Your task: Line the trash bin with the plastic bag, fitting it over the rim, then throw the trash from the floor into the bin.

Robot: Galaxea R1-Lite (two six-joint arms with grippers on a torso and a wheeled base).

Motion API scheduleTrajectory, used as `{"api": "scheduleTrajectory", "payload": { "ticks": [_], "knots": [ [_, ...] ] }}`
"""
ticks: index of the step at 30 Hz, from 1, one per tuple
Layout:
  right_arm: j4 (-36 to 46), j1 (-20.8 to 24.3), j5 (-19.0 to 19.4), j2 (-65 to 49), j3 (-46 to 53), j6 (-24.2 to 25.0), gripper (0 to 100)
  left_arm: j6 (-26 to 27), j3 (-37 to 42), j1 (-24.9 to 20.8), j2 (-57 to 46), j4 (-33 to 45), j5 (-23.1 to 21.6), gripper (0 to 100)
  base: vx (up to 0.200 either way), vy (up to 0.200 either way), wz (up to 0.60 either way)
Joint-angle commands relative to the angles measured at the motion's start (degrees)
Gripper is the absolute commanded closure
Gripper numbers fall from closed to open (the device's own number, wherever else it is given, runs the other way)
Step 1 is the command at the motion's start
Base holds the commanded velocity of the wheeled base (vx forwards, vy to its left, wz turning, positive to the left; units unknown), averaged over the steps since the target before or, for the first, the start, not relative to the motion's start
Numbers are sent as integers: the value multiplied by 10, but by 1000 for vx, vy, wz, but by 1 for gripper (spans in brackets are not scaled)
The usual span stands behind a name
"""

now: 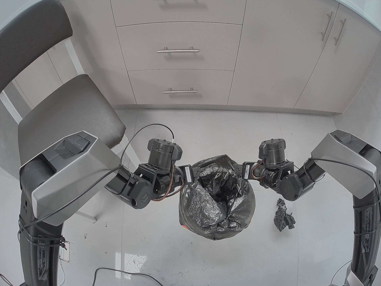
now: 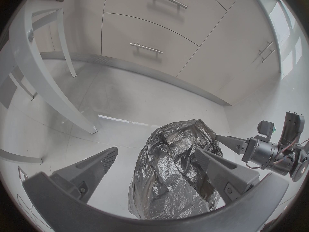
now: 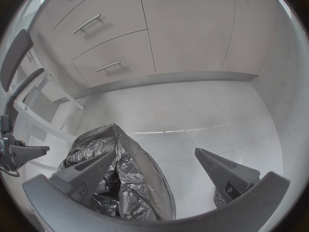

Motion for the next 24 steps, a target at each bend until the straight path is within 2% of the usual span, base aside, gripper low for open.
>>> {"api": "scheduleTrajectory", "payload": {
  "ticks": [1, 24],
  "knots": [
    [-1, 2, 0, 22, -11, 0, 0, 0, 1, 0, 1, -1, 0, 0, 0, 0, 0],
    [14, -45, -5, 135, -129, 2, 0, 1, 6, -7, 3, -3, 0, 0, 0, 0, 0]
  ]
}}
